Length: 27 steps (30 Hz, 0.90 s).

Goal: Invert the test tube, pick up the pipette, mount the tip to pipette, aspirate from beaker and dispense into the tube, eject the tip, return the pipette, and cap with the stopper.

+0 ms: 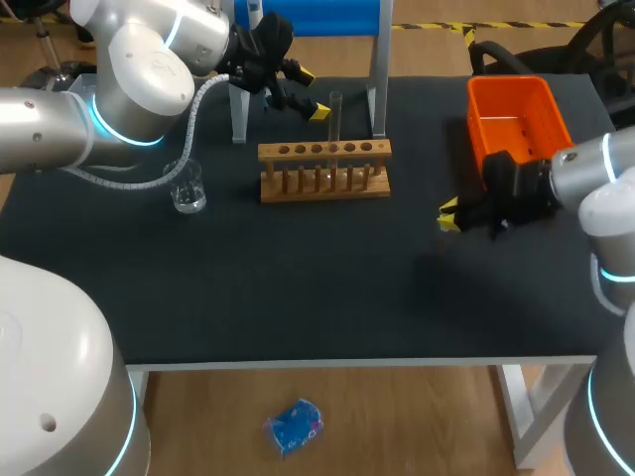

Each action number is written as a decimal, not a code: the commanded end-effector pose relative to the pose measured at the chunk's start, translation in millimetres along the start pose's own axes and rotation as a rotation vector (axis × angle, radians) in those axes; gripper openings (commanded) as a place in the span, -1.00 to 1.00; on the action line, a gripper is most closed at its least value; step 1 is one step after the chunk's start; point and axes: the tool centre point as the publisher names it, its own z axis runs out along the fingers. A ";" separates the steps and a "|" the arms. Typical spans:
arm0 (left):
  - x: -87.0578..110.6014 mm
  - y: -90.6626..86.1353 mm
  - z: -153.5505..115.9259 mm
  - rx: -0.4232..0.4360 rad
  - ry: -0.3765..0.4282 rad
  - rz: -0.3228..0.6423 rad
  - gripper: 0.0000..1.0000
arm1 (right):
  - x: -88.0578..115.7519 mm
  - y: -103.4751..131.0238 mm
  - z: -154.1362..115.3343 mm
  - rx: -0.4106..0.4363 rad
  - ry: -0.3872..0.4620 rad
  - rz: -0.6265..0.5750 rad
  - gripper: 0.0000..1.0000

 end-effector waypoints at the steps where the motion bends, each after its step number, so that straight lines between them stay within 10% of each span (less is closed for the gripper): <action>1: -0.6 -0.9 -0.5 -0.005 0.003 -0.001 1.00 | -6.4 22.3 -35.1 -0.012 0.086 -0.036 -1.00; 12: -0.6 -0.9 -0.5 -0.005 0.003 -0.001 1.00 | -29.5 94.7 -58.3 -0.013 0.244 -0.223 -1.00; 27: -0.6 -0.9 -0.5 -0.005 0.003 -0.001 1.00 | -60.7 189.2 -44.1 -0.095 0.149 -0.226 -1.00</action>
